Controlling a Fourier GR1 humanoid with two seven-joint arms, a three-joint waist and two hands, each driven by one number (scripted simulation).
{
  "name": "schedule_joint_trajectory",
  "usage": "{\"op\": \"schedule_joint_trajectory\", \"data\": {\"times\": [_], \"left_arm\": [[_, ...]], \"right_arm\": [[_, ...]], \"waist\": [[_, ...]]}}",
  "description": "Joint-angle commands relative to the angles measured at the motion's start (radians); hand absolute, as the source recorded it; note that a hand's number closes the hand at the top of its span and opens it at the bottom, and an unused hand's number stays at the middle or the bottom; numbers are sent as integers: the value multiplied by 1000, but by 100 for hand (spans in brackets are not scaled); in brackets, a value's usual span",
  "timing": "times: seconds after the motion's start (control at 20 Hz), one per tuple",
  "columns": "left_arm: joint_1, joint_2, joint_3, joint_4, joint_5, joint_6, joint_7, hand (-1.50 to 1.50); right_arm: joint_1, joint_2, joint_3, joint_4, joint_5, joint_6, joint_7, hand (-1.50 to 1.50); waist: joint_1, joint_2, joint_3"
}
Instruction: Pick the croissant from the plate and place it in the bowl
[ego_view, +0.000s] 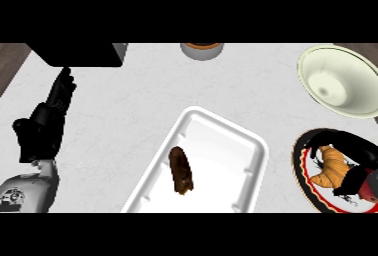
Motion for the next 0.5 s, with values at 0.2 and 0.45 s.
{"op": "schedule_joint_trajectory", "data": {"times": [0.2, 0.45], "left_arm": [[-43, -1, 32, 63, -6, -25, -25, 0], [8, -23, 8, -37, -29, -12, 15, 0]], "right_arm": [[-2, 33, -40, 22, 9, -9, -63, 150], [64, 4, -77, 13, 0, -80, -182, 150]], "waist": [[-4, 6, 9], [-2, 4, 10]]}}
